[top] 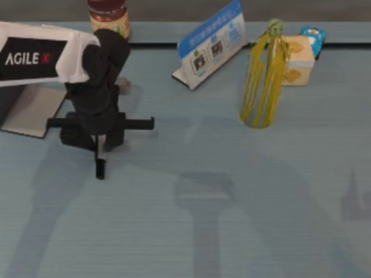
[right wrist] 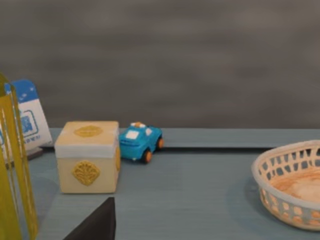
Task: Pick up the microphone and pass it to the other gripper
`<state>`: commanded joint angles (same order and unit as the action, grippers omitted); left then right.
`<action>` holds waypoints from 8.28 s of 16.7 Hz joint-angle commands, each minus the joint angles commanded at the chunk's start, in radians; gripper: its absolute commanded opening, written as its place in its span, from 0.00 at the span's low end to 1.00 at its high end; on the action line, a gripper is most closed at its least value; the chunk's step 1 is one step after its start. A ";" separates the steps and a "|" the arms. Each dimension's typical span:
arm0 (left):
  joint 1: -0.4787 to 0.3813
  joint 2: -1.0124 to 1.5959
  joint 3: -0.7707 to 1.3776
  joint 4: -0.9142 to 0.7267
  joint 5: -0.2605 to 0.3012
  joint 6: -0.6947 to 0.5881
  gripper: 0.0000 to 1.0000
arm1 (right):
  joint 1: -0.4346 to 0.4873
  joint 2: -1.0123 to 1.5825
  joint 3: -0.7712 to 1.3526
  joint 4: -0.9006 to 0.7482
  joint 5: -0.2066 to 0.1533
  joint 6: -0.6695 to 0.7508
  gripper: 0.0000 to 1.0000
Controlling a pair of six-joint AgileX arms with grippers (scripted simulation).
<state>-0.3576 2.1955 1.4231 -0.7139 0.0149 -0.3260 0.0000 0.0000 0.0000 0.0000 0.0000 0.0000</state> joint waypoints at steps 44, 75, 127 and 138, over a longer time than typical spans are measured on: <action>-0.241 -0.643 -0.610 1.514 0.171 0.330 0.00 | 0.000 0.000 0.000 0.000 0.000 0.000 1.00; -0.275 -0.675 -0.634 1.520 0.137 0.329 0.00 | 0.633 1.086 0.733 0.323 -0.019 -0.006 1.00; -0.275 -0.675 -0.634 1.520 0.137 0.329 0.45 | 0.683 1.568 1.088 0.445 -0.009 -0.005 0.00; -0.275 -0.675 -0.634 1.520 0.137 0.329 1.00 | 0.683 1.568 1.088 0.445 -0.009 -0.005 0.00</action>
<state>-0.6323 1.5204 0.7895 0.8066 0.1518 0.0035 0.6826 1.5684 1.0876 0.4450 -0.0090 -0.0047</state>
